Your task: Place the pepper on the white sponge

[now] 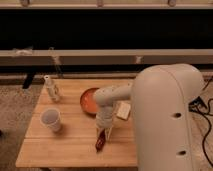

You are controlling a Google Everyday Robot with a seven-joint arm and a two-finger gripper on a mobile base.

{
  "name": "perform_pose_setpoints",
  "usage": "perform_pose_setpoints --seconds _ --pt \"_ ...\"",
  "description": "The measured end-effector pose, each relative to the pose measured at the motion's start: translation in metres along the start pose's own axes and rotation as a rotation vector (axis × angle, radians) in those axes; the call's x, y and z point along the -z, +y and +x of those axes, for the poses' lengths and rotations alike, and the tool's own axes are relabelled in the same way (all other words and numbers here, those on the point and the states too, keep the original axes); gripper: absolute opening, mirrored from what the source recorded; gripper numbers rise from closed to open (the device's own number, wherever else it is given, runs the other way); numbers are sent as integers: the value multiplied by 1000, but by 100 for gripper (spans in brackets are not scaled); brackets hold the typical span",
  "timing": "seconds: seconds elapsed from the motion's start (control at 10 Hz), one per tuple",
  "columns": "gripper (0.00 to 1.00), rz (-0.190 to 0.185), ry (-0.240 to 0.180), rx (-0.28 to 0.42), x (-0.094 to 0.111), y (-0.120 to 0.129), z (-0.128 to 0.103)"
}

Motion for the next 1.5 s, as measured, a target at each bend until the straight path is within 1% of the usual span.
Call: perform_pose_setpoints --seconds 0.2,0.3,0.4,0.5,0.7,0.9,1.1,1.5 --pt "5 -8 8 -3 1 -2 0" --pt "1 -18 1 -6 7 -4 -2" --pt "0 -31 -12 -11 18 -9 -7" --pt "0 -42 -30 -22 31 -17 -18" --pt "0 -48 -58 -40 49 -32 -36" --pt "0 -45 -93 -62 66 -51 -67" --pt "0 -42 -126 -75 79 -63 -97" --pt "0 -46 -203 -104 105 -75 -146"
